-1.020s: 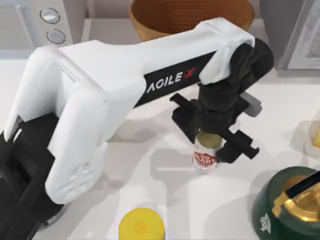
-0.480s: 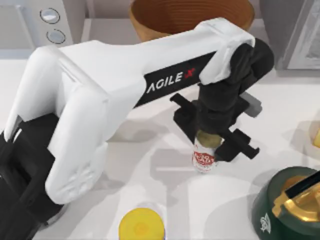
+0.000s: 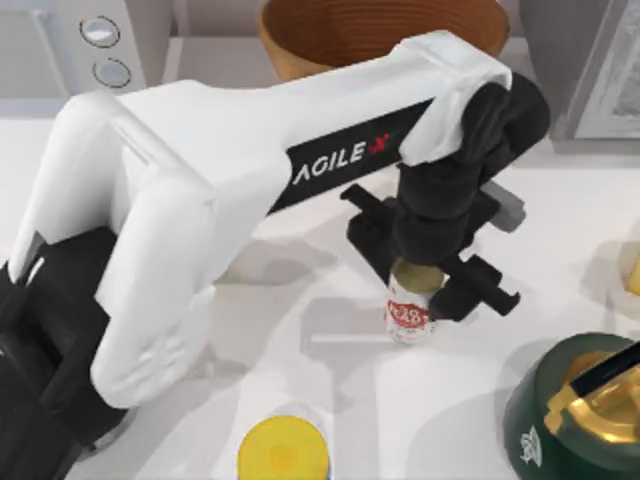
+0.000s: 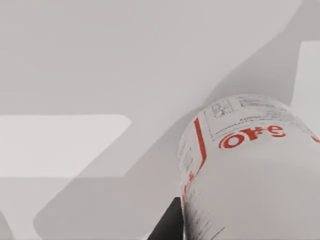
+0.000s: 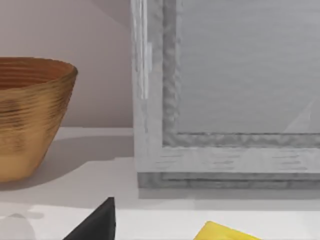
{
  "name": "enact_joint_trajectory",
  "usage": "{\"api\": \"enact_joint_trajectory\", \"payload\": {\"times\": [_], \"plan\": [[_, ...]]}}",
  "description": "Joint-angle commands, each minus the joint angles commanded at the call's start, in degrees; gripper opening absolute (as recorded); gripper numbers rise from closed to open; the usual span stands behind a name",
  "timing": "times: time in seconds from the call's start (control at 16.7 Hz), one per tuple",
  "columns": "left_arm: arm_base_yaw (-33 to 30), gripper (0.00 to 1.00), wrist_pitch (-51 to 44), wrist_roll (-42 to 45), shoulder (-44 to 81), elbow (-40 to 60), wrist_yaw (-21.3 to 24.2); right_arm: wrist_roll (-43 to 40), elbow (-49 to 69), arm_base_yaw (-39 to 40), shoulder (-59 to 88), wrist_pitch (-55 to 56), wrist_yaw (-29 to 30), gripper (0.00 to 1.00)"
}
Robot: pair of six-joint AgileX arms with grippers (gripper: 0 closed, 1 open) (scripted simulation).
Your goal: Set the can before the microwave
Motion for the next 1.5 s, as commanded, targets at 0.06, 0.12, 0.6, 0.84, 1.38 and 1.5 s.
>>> {"api": "enact_joint_trajectory", "payload": {"times": [0.06,0.12,0.6,0.84,1.38,1.5], "plan": [[-0.01,0.00,-1.14,-0.02,0.00,1.27,-0.05,0.00,0.00,0.00,0.00,0.00,0.00,1.00],[-0.01,0.00,-2.52,-0.06,0.03,2.80,-0.13,0.00,0.00,0.00,0.00,0.00,0.00,1.00],[0.00,0.00,-7.99,0.04,0.16,8.00,-0.10,0.00,0.00,0.00,0.00,0.00,0.00,1.00],[3.89,0.00,-6.80,0.28,-0.59,6.72,-1.37,0.00,0.00,0.00,0.00,0.00,0.00,1.00],[37.00,0.00,1.03,5.52,-11.54,0.62,-4.40,0.00,0.00,0.00,0.00,0.00,0.00,1.00],[45.13,0.00,1.06,8.18,-13.29,-2.49,-3.57,0.00,0.00,0.00,0.00,0.00,0.00,1.00]]}}
